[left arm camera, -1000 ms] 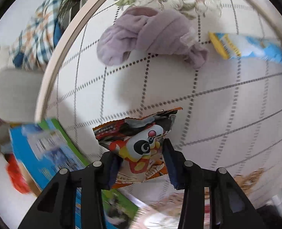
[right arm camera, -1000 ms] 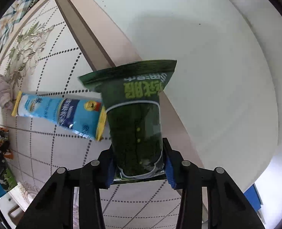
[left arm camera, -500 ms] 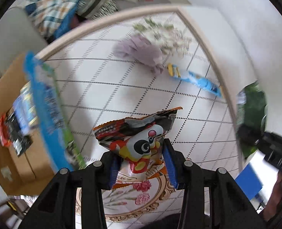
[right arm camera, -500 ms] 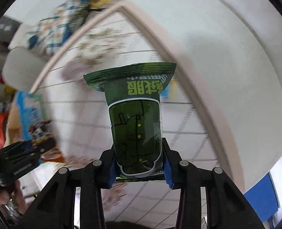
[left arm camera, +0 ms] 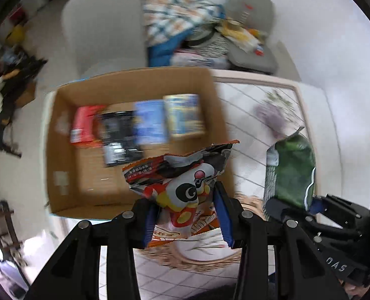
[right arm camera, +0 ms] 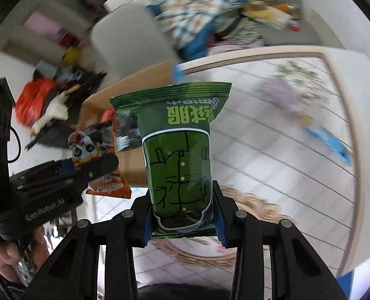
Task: Organize soft objects
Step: 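Carry both bags into the box and open both tools to release them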
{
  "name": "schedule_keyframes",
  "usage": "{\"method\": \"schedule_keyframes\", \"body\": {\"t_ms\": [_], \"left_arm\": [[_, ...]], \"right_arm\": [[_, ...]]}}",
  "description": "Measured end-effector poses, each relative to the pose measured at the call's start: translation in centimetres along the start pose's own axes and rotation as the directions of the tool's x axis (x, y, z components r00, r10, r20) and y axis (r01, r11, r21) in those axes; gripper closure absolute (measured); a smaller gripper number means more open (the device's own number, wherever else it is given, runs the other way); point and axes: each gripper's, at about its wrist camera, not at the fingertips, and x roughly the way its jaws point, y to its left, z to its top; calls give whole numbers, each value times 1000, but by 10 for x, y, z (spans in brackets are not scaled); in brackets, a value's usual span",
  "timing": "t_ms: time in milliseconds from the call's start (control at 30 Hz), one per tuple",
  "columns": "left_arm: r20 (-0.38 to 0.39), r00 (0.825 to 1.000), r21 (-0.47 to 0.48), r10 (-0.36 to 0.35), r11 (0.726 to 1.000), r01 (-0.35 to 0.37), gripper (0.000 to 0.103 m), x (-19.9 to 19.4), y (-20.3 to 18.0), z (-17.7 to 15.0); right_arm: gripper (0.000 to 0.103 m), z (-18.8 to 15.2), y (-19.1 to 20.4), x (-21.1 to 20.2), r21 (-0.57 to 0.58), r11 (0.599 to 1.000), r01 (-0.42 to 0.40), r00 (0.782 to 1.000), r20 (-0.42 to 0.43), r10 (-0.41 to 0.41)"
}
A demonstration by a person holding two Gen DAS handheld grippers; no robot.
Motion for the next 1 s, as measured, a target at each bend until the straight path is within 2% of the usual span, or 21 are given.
{"method": "schedule_keyframes", "body": {"t_ms": [133, 300, 500, 700, 733, 800, 833, 867, 933, 967, 1000], "left_arm": [[-28, 999, -66, 22, 998, -24, 64, 7, 56, 1], [-97, 995, -145, 2, 989, -16, 64, 34, 111, 6], [-146, 989, -183, -32, 983, 5, 63, 57, 140, 11], [-192, 980, -194, -45, 981, 7, 63, 71, 149, 17], [-197, 979, -203, -50, 979, 10, 62, 72, 150, 16], [-197, 978, -216, -64, 976, 20, 61, 73, 154, 16], [-192, 979, -221, -72, 975, 28, 58, 72, 155, 16], [-184, 980, -223, -76, 974, 34, 51, 70, 155, 15], [-169, 983, -215, -74, 976, 37, 46, 66, 156, 15], [-161, 985, -214, -67, 976, 32, 35, 62, 156, 14], [-154, 986, -211, -63, 977, 30, 28, 59, 155, 14]], "right_arm": [[62, 9, 51, 39, -31, 999, -20, 998, -62, 18], [62, 22, 92, 95, -35, 999, -1, 993, -122, -3], [62, 33, 111, 145, -39, 999, 39, 987, -156, -44], [61, 44, 118, 169, -40, 998, 42, 984, -170, -48], [58, 45, 120, 171, -42, 998, 40, 985, -166, -46], [43, 46, 122, 175, -54, 998, 37, 985, -164, -46], [28, 47, 124, 175, -54, 998, 34, 986, -159, -42], [24, 47, 125, 175, -58, 998, 31, 987, -157, -40], [24, 46, 127, 172, -60, 998, 35, 988, -146, -44], [24, 45, 127, 170, -60, 997, 38, 989, -143, -46], [24, 44, 126, 169, -59, 998, 39, 989, -143, -47]]}}
